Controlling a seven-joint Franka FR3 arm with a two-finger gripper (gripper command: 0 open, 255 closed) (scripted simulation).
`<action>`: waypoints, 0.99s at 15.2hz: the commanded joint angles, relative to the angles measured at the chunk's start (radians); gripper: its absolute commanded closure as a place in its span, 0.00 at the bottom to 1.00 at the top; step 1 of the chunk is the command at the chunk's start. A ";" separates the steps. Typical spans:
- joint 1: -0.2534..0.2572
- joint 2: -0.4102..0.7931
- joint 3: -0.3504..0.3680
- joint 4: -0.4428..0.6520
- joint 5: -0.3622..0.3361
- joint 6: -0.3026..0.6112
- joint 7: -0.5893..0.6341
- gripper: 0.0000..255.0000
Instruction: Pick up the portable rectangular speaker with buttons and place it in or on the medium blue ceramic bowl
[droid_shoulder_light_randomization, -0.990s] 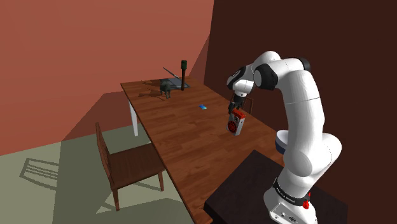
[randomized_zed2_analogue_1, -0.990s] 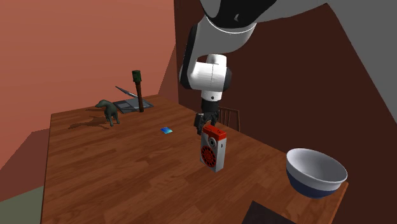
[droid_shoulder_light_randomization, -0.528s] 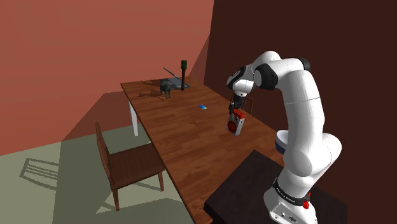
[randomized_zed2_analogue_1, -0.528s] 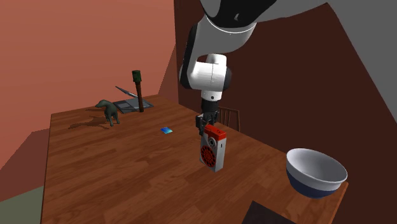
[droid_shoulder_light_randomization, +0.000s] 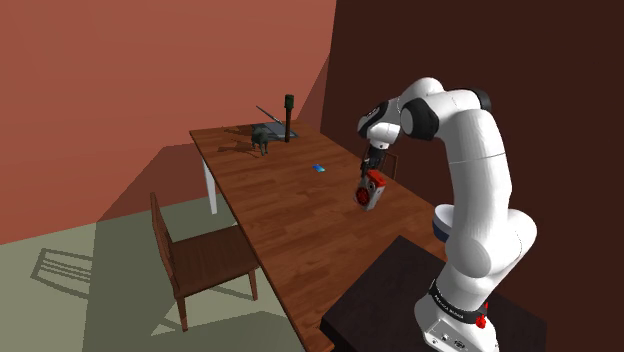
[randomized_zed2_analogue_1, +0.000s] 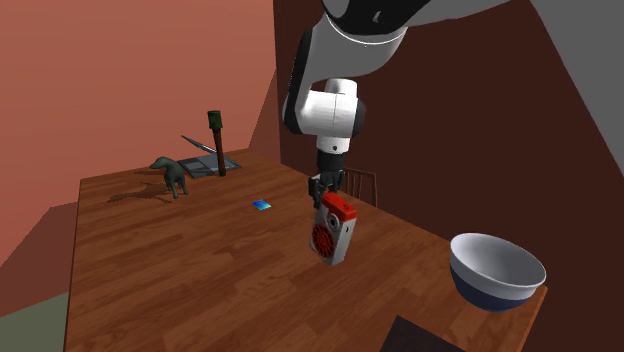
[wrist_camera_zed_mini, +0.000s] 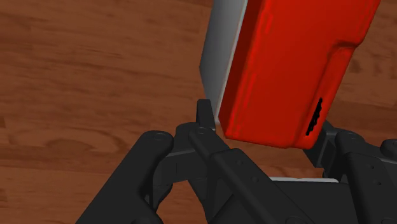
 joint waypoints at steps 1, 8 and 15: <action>0.007 -0.018 -0.007 0.002 -0.011 -0.017 0.010 1.00; 0.021 -0.072 -0.030 0.017 -0.046 -0.080 0.037 1.00; 0.032 -0.118 -0.049 0.045 -0.079 -0.148 0.063 1.00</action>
